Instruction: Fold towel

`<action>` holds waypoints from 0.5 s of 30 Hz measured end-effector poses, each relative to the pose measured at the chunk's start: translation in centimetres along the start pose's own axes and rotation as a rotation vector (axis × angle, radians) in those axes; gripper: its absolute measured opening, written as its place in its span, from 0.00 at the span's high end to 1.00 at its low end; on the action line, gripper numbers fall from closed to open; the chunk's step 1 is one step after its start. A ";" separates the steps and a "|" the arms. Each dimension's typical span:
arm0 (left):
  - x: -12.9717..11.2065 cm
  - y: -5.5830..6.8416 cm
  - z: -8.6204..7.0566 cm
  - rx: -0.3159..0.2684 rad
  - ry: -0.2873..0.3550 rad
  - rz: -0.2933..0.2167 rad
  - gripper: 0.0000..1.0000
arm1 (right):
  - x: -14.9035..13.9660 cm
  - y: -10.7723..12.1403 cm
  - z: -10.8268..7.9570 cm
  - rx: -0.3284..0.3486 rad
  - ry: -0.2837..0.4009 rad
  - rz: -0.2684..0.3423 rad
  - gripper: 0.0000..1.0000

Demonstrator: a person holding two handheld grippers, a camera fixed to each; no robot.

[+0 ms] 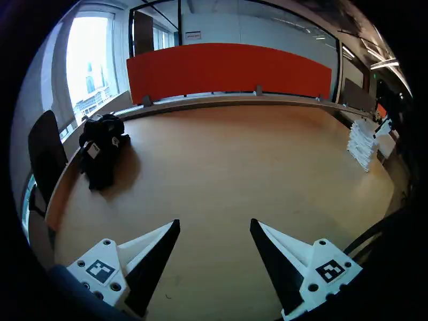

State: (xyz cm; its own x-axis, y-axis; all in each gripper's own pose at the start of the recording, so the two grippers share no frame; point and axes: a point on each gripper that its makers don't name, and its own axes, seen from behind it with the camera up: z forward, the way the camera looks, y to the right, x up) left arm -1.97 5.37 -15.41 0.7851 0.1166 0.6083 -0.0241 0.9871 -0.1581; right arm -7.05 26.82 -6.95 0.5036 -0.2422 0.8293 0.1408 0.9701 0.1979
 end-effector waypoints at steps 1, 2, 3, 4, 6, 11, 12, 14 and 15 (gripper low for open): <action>0.0 0.0 0.0 0.002 0.000 -0.001 0.02 | 0.3 0.0 0.1 0.002 0.004 0.000 0.00; 0.0 -0.1 -0.1 0.003 0.000 -0.002 0.02 | 0.7 -0.1 0.2 0.004 0.008 -0.001 0.00; 0.0 -0.1 -0.1 0.005 0.000 -0.004 0.03 | 1.1 -0.1 0.3 0.007 0.012 0.000 0.00; -0.1 -0.1 -0.2 0.007 -0.001 -0.005 0.03 | 1.4 -0.2 0.4 0.010 0.016 0.000 0.00; -0.2 -0.2 -0.3 0.010 -0.002 -0.007 0.02 | 2.2 -0.3 0.6 0.016 0.024 0.000 0.00; -0.3 -0.4 -0.5 0.021 -0.003 -0.013 0.02 | 4.1 -0.5 1.2 0.025 0.042 -0.001 0.00; -0.3 -0.5 -0.5 0.023 -0.003 -0.015 0.02 | 4.4 -0.5 1.4 0.026 0.044 -0.001 0.00; -0.4 -0.6 -0.6 0.028 -0.004 -0.018 0.03 | 5.0 -0.5 1.6 0.028 0.047 -0.002 0.00; -0.4 -0.7 -0.7 0.030 -0.004 -0.020 0.03 | 5.1 -0.6 1.7 0.029 0.048 -0.003 0.00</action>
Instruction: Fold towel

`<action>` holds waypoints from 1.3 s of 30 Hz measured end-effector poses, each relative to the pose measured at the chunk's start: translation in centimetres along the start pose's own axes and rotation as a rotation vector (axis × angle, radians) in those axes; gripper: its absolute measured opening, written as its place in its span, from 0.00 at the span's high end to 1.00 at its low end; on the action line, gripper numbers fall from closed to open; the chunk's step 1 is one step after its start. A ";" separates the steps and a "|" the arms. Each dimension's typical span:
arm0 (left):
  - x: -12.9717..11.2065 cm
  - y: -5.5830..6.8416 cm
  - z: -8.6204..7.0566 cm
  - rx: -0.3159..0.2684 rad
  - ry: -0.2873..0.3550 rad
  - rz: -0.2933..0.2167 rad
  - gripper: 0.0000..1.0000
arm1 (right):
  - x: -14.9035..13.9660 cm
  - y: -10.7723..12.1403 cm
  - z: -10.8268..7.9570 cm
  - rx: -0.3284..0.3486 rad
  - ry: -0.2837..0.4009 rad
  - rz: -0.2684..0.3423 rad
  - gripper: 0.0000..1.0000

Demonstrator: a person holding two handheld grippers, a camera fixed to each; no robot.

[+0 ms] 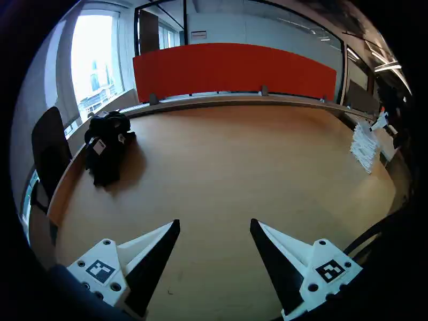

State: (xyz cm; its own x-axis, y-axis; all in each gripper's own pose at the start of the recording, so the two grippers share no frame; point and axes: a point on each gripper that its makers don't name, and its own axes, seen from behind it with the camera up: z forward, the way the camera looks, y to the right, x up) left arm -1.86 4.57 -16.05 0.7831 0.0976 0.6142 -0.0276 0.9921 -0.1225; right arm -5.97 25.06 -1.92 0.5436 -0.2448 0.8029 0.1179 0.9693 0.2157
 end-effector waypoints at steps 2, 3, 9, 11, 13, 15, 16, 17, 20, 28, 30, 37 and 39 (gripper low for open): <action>-0.1 -0.1 -0.1 0.004 0.000 -0.003 0.02 | 0.3 0.0 0.2 0.002 0.001 -0.001 0.00; -0.1 -0.2 -0.1 0.005 -0.001 -0.004 0.02 | 0.4 -0.1 0.2 0.004 0.000 -0.001 0.00; -0.3 -0.4 -0.2 0.012 -0.005 -0.007 0.02 | 0.4 -0.3 0.8 0.011 -0.007 -0.003 0.00; -0.3 -0.5 -0.2 0.015 -0.005 -0.007 0.02 | 0.4 -0.4 1.1 0.013 -0.010 -0.004 0.00; -0.3 -0.6 -0.3 0.018 -0.006 -0.007 0.02 | 0.4 -0.5 1.5 0.017 -0.012 -0.001 0.00; -0.3 -0.7 -0.4 0.022 -0.007 -0.008 0.02 | 0.4 -0.6 2.0 0.020 -0.015 0.002 0.00; -0.4 -0.8 -0.5 0.025 -0.008 -0.008 0.02 | 0.4 -0.7 2.2 0.022 -0.017 0.005 0.00; -0.4 -0.9 -0.6 0.028 -0.010 -0.008 0.02 | 0.4 -0.8 2.5 0.024 -0.019 0.007 0.00; -0.5 -1.0 -0.9 0.036 -0.011 -0.007 0.02 | 0.2 -0.8 3.1 0.030 -0.029 0.010 0.00; -0.7 -1.3 -1.6 0.053 -0.013 -0.010 0.02 | -0.3 -1.0 4.1 0.036 -0.044 0.015 0.00; -0.7 -1.4 -1.6 0.054 -0.013 -0.010 0.02 | -0.2 -1.1 4.1 0.036 -0.041 0.015 0.00; -0.4 -1.4 -1.3 0.051 -0.004 -0.014 0.02 | 0.4 -1.1 2.9 0.035 -0.017 0.015 0.00; -0.4 -1.4 -1.3 0.049 -0.002 -0.015 0.02 | 0.5 -1.1 2.6 0.033 -0.013 0.015 0.00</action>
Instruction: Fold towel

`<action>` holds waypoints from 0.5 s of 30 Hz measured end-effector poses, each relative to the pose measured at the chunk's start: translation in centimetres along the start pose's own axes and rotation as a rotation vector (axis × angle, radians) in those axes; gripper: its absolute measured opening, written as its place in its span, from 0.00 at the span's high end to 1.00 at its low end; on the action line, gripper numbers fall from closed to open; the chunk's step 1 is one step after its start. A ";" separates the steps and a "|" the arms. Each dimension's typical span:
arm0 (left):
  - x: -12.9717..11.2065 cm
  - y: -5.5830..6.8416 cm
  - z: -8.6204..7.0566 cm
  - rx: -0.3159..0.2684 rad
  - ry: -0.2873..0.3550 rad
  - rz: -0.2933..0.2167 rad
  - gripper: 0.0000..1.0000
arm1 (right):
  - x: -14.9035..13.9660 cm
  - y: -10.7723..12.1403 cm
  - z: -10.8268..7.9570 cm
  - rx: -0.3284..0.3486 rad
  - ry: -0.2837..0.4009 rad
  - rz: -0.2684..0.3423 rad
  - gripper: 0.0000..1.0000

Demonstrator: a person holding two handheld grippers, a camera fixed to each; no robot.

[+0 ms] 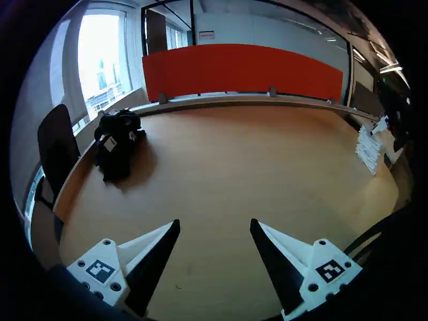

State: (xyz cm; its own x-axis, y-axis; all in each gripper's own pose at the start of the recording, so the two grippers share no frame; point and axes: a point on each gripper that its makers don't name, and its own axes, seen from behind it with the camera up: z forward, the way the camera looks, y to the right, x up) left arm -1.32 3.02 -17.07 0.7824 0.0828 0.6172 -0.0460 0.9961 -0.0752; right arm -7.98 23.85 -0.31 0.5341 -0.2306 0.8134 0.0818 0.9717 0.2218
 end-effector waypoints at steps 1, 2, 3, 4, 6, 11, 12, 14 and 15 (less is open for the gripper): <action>0.0 0.0 0.0 0.000 0.001 0.000 0.02 | 0.0 0.0 -0.1 -0.001 0.001 0.000 0.00; 0.1 -0.1 0.1 0.000 0.002 0.000 0.02 | 0.0 0.0 -0.2 -0.002 0.001 0.000 0.00; 0.1 -0.1 0.1 -0.001 0.004 -0.001 0.03 | 0.0 -0.1 -0.3 -0.004 0.003 0.000 0.00; 0.2 0.0 0.1 -0.003 0.007 -0.001 0.03 | 0.0 -0.2 -0.4 -0.006 0.005 0.000 0.00; 0.3 0.0 0.1 -0.004 0.010 -0.002 0.03 | 0.1 -0.3 -0.6 -0.009 0.012 0.003 0.00; 0.3 -0.1 0.2 -0.006 0.015 -0.005 0.03 | 0.4 -0.6 -1.1 -0.021 0.041 0.032 0.00; 0.4 -0.1 0.2 -0.007 0.017 -0.007 0.02 | 0.5 -0.6 -1.2 -0.025 0.050 0.038 0.00; 0.4 -0.1 0.2 -0.009 0.020 -0.010 0.03 | 0.6 -0.6 -1.5 -0.036 0.070 0.050 0.00; 0.5 -0.2 0.2 -0.009 0.021 -0.012 0.03 | 0.7 -0.5 -1.7 -0.045 0.082 0.055 0.00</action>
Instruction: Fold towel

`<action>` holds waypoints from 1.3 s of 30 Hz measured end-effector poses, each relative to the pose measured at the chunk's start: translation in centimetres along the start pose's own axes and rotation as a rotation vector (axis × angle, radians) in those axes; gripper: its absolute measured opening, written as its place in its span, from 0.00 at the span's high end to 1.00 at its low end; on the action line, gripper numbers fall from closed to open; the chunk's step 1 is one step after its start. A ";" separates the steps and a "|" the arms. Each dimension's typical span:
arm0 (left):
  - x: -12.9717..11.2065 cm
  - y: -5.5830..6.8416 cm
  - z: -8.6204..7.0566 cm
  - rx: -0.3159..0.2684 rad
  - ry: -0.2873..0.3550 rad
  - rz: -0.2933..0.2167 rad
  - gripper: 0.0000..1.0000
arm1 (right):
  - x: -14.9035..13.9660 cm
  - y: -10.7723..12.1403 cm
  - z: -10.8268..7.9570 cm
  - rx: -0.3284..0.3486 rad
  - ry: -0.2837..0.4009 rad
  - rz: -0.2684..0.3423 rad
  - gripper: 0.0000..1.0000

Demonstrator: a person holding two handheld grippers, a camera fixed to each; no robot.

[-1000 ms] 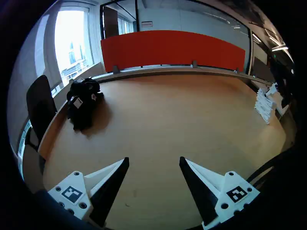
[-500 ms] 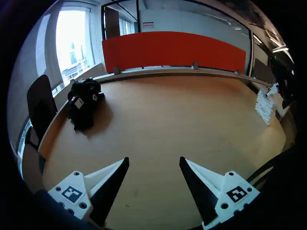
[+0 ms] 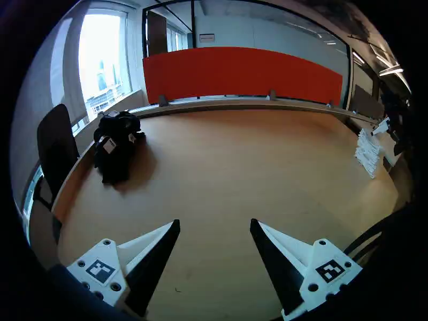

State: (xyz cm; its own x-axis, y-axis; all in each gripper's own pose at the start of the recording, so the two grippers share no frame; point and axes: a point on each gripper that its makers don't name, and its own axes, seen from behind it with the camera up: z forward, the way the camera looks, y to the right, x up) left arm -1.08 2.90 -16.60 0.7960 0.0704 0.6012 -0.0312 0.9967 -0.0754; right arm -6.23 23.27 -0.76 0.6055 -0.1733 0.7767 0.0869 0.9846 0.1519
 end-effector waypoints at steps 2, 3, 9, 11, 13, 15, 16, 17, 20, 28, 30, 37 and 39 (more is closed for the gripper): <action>0.1 0.0 0.0 0.000 0.002 -0.004 0.03 | 0.2 0.2 -0.4 -0.020 0.026 0.010 0.00; 0.1 0.0 0.0 0.000 0.003 -0.006 0.02 | 0.3 0.3 -0.5 -0.027 0.037 0.017 0.00; 0.3 -0.3 0.0 0.002 0.009 -0.012 0.02 | 0.5 0.7 -1.4 -0.071 0.106 0.077 0.00; 0.4 -0.4 -0.1 0.003 0.011 -0.011 0.03 | 0.6 0.9 -1.8 -0.091 0.130 0.103 0.00; 0.5 -0.5 -0.1 0.003 0.014 -0.010 0.03 | 0.8 1.0 -2.2 -0.107 0.157 0.130 0.00; 0.6 -0.5 0.0 0.002 0.016 -0.010 0.02 | 1.0 1.0 -2.5 -0.119 0.182 0.152 0.00; 0.7 -0.5 0.0 0.002 0.016 -0.010 0.02 | 1.1 1.0 -2.6 -0.124 0.196 0.162 0.00; 0.8 -0.6 0.0 0.002 0.017 -0.010 0.02 | 1.2 0.9 -2.8 -0.129 0.208 0.171 0.00; 0.9 -0.6 0.0 0.001 0.020 -0.011 0.02 | 1.6 0.7 -3.2 -0.151 0.253 0.173 0.00; 0.9 -0.4 0.0 0.000 0.022 -0.008 0.03 | 2.6 0.4 -4.3 -0.208 0.353 0.174 0.00; 1.0 -0.4 0.0 -0.001 0.023 -0.007 0.03 | 2.8 0.4 -4.4 -0.216 0.368 0.176 0.00; 1.2 -0.5 -0.2 0.001 0.026 -0.007 0.02 | 4.2 0.6 -5.3 -0.245 0.452 0.202 0.00; 1.2 -0.6 -0.2 0.002 0.027 -0.007 0.02 | 4.9 0.8 -6.0 -0.259 0.495 0.213 0.00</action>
State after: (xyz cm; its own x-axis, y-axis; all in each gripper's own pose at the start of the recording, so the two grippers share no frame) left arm 0.03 2.39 -15.98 0.8122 0.0621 0.5801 -0.0264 0.9972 -0.0697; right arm 1.56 23.39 -0.48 0.9222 -0.0008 0.3866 0.0756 0.9811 -0.1782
